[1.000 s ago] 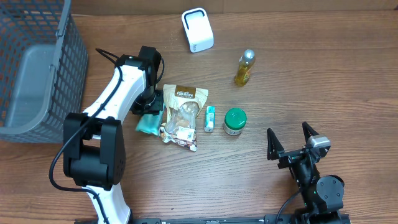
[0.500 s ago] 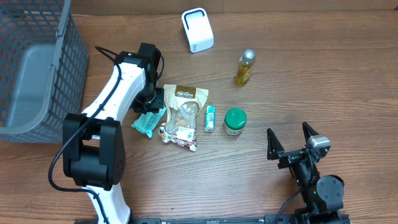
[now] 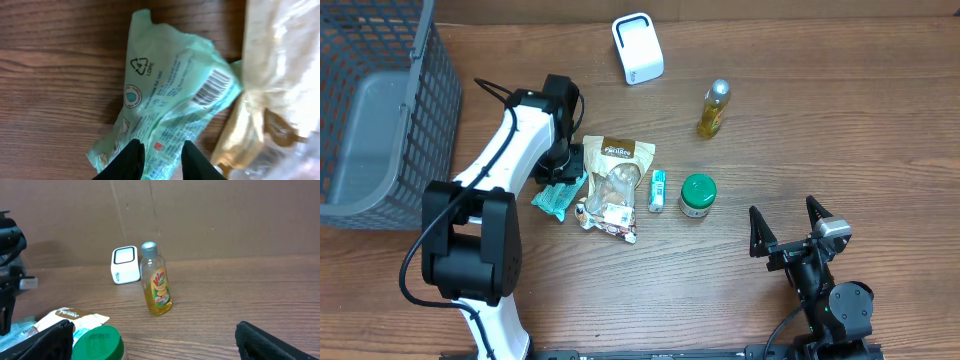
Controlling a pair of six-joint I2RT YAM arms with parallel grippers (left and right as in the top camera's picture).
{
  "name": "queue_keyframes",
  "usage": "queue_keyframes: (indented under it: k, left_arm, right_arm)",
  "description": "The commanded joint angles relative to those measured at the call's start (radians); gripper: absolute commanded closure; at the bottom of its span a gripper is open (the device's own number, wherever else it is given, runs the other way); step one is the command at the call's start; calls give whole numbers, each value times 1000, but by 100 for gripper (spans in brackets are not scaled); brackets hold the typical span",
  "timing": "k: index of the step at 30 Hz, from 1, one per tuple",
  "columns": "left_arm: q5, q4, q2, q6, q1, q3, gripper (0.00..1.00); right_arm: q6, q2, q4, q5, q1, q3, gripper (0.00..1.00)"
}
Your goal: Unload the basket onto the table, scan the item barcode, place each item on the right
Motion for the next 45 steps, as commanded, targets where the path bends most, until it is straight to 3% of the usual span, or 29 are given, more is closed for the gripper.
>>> queue_keyframes:
  k: [1, 9, 11, 16, 26, 29, 31, 37, 45]
  left_arm:
    - [-25, 30, -24, 1, -6, -53, 71]
    - [-26, 139, -24, 1, -6, -190, 67]
    - [-26, 149, -24, 1, -5, -200, 63]
    - [-24, 142, -24, 2, -5, -187, 63]
    - [-25, -69, -24, 5, -5, 93, 67]
    - [-24, -110, -24, 5, -5, 171, 55]
    - [-24, -106, -24, 5, -5, 178, 52]
    - [-21, -94, -20, 2, -5, 161, 68]
    - [17, -35, -19, 1, -5, 80, 70]
  right_arm:
    - [-4, -7, 7, -1, -3, -11, 0]
    - [-4, -7, 7, -2, -3, -11, 0]
    - [-4, -7, 7, -2, -3, -11, 0]
    - [-4, -7, 7, -1, -3, -11, 0]
    - [-4, -7, 7, -1, -3, -11, 0]
    - [-4, -7, 7, -1, -3, -11, 0]
    - [-4, -7, 7, -1, -3, -11, 0]
    - [-4, -7, 7, -1, -3, -11, 0]
    - [-4, -7, 7, -2, -3, -11, 0]
